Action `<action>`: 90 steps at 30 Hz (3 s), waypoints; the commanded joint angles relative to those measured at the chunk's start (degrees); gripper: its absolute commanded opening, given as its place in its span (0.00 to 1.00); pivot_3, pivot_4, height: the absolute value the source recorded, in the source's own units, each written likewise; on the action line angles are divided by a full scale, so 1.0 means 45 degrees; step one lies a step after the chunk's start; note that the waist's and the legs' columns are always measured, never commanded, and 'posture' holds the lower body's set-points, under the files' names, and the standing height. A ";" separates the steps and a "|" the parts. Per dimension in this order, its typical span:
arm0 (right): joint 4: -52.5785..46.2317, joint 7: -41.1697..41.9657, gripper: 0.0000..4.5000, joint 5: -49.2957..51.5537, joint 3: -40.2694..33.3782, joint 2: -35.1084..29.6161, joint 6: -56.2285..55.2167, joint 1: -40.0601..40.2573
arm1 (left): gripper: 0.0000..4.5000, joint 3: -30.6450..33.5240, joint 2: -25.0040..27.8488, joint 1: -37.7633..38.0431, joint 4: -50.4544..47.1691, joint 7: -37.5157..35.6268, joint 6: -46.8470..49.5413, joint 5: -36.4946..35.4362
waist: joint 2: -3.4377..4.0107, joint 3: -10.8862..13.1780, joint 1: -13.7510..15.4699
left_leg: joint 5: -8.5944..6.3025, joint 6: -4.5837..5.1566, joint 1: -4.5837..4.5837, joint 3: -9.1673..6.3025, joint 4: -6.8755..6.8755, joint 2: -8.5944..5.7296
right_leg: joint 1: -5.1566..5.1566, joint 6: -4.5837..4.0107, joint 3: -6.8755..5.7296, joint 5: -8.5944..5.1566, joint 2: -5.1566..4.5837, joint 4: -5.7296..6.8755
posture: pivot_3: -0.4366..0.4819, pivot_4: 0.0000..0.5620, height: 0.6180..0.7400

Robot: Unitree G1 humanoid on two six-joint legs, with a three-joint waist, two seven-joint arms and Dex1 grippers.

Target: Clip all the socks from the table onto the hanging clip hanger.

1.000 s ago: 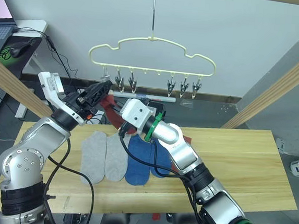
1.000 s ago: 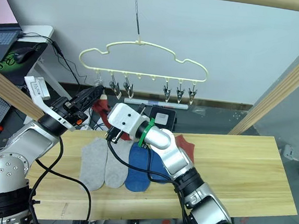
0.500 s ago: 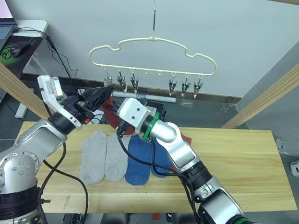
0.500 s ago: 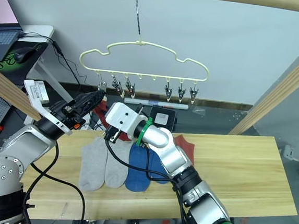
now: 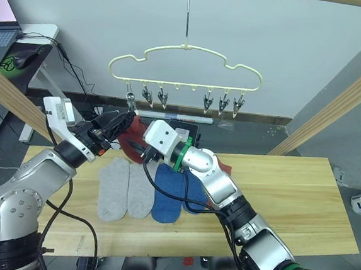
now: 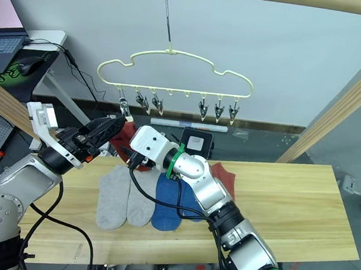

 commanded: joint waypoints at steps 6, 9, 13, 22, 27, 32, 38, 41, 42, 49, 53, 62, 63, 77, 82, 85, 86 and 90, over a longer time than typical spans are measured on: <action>-0.2518 0.0826 0.70 -0.0009 0.0089 -0.1069 0.1409 0.1021 | 0.81 0.0563 0.0513 0.0717 -0.0893 -0.0364 -0.0368 0.0259 | -0.0001 -0.0001 0.0045 | 0.0000 0.0000 0.0000 0.0000 0.0000 0.0000 | 0.0000 0.0000 0.0000 0.0000 0.0000 0.0001 | 0.47 0.48 1.00; -0.3413 0.1049 0.70 0.0053 0.0024 -0.1545 0.1995 0.1437 | 0.81 0.0575 0.0585 0.0967 -0.1075 -0.0476 -0.0429 0.0462 | -0.0005 -0.0003 0.0087 | 0.0000 0.0000 0.0000 0.0002 0.0001 0.0001 | 0.0000 0.0000 0.0003 0.0000 0.0000 0.0000 | 0.47 0.48 1.00; -0.5142 0.1593 0.70 0.0325 -0.0223 -0.2508 0.2746 0.2147 | 0.81 0.0311 0.0818 0.1389 -0.1365 -0.0873 -0.0719 0.1350 | -0.0006 -0.0005 0.0144 | 0.0000 0.0000 0.0001 0.0002 0.0002 -0.0007 | 0.0000 0.0000 0.0003 0.0000 0.0010 0.0004 | 0.47 0.48 1.00; -1.0066 0.3419 0.70 0.3223 -0.2831 -0.5619 0.4643 0.4364 | 0.81 -0.0834 0.0189 0.2042 -0.2122 -0.0730 -0.2758 0.4658 | -0.0020 -0.0025 0.0409 | -0.0001 0.0003 0.0000 0.0005 0.0003 -0.0022 | 0.0011 -0.0001 0.0005 -0.0001 0.0021 -0.0011 | 0.45 0.45 1.00; -1.1495 0.3816 0.70 0.5058 -0.4720 -0.6798 0.5107 0.5140 | 0.81 -0.1682 -0.0521 0.2437 -0.2321 -0.0784 -0.3598 0.5899 | -0.0030 -0.0044 0.0422 | -0.0002 0.0006 0.0000 0.0012 0.0016 -0.0030 | 0.0017 -0.0001 0.0012 -0.0001 0.0026 -0.0009 | 0.42 0.43 1.00; -1.2199 0.4140 0.70 0.6858 -0.6339 -0.7990 0.5959 0.5645 | 0.81 -0.2394 -0.0887 0.2474 -0.2221 -0.0995 -0.4320 0.6960 | -0.0044 -0.0117 0.0325 | -0.0002 0.0007 0.0001 0.0007 0.0026 -0.0037 | 0.0021 -0.0003 0.0006 0.0000 0.0059 -0.0004 | 0.38 0.40 1.00; -1.1955 0.4185 0.70 0.7426 -0.6915 -0.8890 0.6007 0.5844 | 0.81 -0.3069 -0.1465 0.2254 -0.1977 -0.1012 -0.5126 0.7884 | -0.0050 -0.0378 0.0223 | -0.0003 0.0008 0.0002 0.0018 0.0037 -0.0051 | 0.0026 -0.0002 0.0014 0.0001 0.0061 -0.0006 | 0.37 0.34 1.00; -1.1844 0.4097 0.70 0.7478 -0.6861 -0.9043 0.5900 0.5677 | 0.81 -0.3433 -0.2158 0.2165 -0.1884 -0.0604 -0.5683 0.8467 | -0.0056 -0.0512 0.0222 | -0.0003 0.0009 0.0004 0.0029 0.0055 -0.0061 | 0.0041 -0.0003 0.0009 0.0001 0.0068 -0.0003 | 0.37 0.33 1.00; -1.1837 0.4068 0.70 0.7498 -0.6809 -0.9048 0.5893 0.5614 | 0.81 -0.3511 -0.2369 0.2099 -0.1804 -0.0508 -0.5742 0.8549 | -0.0055 -0.0529 0.0222 | -0.0003 0.0010 0.0003 0.0033 0.0074 -0.0060 | 0.0052 -0.0004 0.0002 0.0001 0.0072 -0.0003 | 0.37 0.33 1.00; -1.1870 0.4085 0.70 0.7659 -0.6575 -0.9159 0.5993 0.5361 | 0.62 -0.4018 -0.3166 0.1638 -0.1350 -0.0412 -0.6165 0.9146 | -0.0058 -0.0547 0.0222 | -0.0003 0.0022 -0.0006 0.0038 0.0207 -0.0049 | 0.0078 -0.0013 0.0012 0.0031 0.0097 0.0028 | 0.36 0.35 1.00; -1.1911 0.4094 0.70 0.7791 -0.6537 -0.9272 0.6096 0.5305 | 0.56 -0.4283 -0.3467 0.1299 -0.1050 -0.0213 -0.6561 0.9751 | -0.0064 -0.0553 0.0223 | 0.0007 0.0035 -0.0001 0.0045 0.0231 -0.0048 | 0.0077 -0.0010 0.0026 0.0049 0.0109 0.0060 | 0.36 0.35 1.00; -1.2026 0.4022 0.70 0.8018 -0.6411 -0.9369 0.6364 0.5025 | 0.56 -0.4629 -0.4388 -0.0003 0.0599 0.0249 -0.7418 1.0636 | -0.0065 -0.0554 0.0205 | 0.0010 0.0037 0.0017 0.0046 0.0246 -0.0047 | 0.0068 -0.0011 0.0032 0.0048 0.0125 0.0145 | 0.35 0.38 1.00; -1.2047 0.4010 0.70 0.8048 -0.6397 -0.9367 0.6413 0.4976 | 0.56 -0.4616 -0.4453 -0.0191 0.0896 0.0264 -0.7599 1.0746 | -0.0065 -0.0554 0.0187 | 0.0010 0.0037 0.0018 0.0046 0.0248 -0.0046 | 0.0067 -0.0011 0.0032 0.0048 0.0125 0.0148 | 0.35 0.38 1.00; -1.2240 0.3805 0.70 0.8300 -0.6270 -0.9519 0.6715 0.4807 | 0.56 -0.4510 -0.5002 -0.2315 0.4350 0.0013 -0.9098 1.1007 | -0.0067 -0.0554 0.0047 | 0.0011 0.0039 0.0016 0.0045 0.0254 -0.0045 | 0.0067 -0.0010 0.0033 0.0048 0.0125 0.0157 | 0.32 0.41 1.00; -1.2290 0.3738 0.70 0.8327 -0.6263 -0.9549 0.6761 0.4825 | 0.56 -0.4583 -0.5015 -0.2753 0.5066 -0.0191 -0.9499 1.1054 | -0.0067 -0.0553 -0.0048 | 0.0011 0.0038 0.0014 0.0041 0.0252 -0.0044 | 0.0067 -0.0010 0.0032 0.0048 0.0124 0.0156 | 0.31 0.42 1.00; -1.2324 0.3692 0.70 0.8338 -0.6249 -0.9548 0.6777 0.4837 | 0.56 -0.4564 -0.5020 -0.3072 0.5468 -0.0221 -0.9708 1.1083 | -0.0067 -0.0553 -0.0068 | 0.0011 0.0038 0.0014 0.0043 0.0253 -0.0044 | 0.0067 -0.0009 0.0029 0.0048 0.0124 0.0156 | 0.31 0.42 1.00; -1.2338 0.3678 0.70 0.8344 -0.6250 -0.9551 0.6788 0.4845 | 0.56 -0.4542 -0.5020 -0.3174 0.5586 -0.0225 -0.9781 1.1088 | -0.0067 -0.0553 -0.0076 | 0.0011 0.0038 0.0015 0.0043 0.0253 -0.0044 | 0.0067 -0.0009 0.0030 0.0048 0.0124 0.0157 | 0.30 0.42 1.00; -1.2351 0.3640 0.70 0.8334 -0.6252 -0.9560 0.6800 0.4857 | 0.56 -0.4448 -0.5017 -0.3414 0.5901 -0.0197 -0.9956 1.1085 | -0.0067 -0.0553 -0.0098 | 0.0010 0.0038 0.0015 0.0043 0.0252 -0.0044 | 0.0066 -0.0009 0.0032 0.0048 0.0124 0.0156 | 0.30 0.42 1.00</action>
